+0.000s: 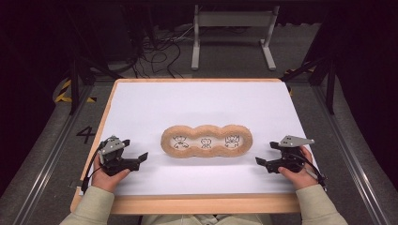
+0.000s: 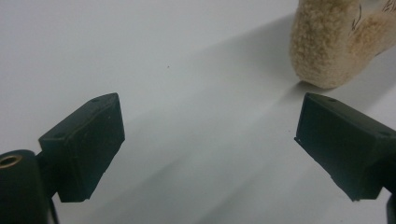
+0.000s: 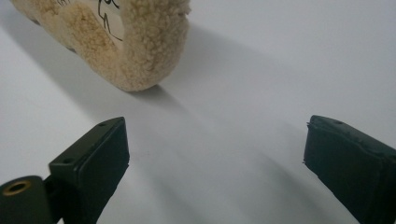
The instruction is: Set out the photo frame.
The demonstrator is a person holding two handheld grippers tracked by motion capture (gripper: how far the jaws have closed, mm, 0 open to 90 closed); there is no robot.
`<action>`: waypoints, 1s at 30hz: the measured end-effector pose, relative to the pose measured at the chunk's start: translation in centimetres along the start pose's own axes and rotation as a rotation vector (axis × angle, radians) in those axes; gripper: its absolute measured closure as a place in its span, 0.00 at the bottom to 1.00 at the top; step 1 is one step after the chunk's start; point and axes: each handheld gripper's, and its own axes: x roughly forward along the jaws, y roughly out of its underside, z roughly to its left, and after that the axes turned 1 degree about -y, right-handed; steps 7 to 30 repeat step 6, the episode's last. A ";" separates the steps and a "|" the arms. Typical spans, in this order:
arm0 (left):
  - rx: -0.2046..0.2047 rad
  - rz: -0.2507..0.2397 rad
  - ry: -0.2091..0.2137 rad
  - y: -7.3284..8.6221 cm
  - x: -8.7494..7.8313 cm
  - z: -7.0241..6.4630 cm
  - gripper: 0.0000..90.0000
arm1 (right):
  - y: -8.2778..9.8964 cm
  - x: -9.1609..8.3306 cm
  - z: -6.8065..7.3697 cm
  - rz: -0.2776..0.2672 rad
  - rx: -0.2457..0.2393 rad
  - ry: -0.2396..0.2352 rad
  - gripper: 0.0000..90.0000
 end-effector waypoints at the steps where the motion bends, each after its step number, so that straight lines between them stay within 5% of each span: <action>1: 0.005 -0.002 0.002 0.0 0.0 0.0 0.09 | 0.0 0.0 0.0 0.002 0.001 0.001 0.08; 30: 0.000 0.001 -0.001 0.0 0.0 0.0 0.09 | 0.0 -0.1 0.0 -0.009 0.018 0.000 0.08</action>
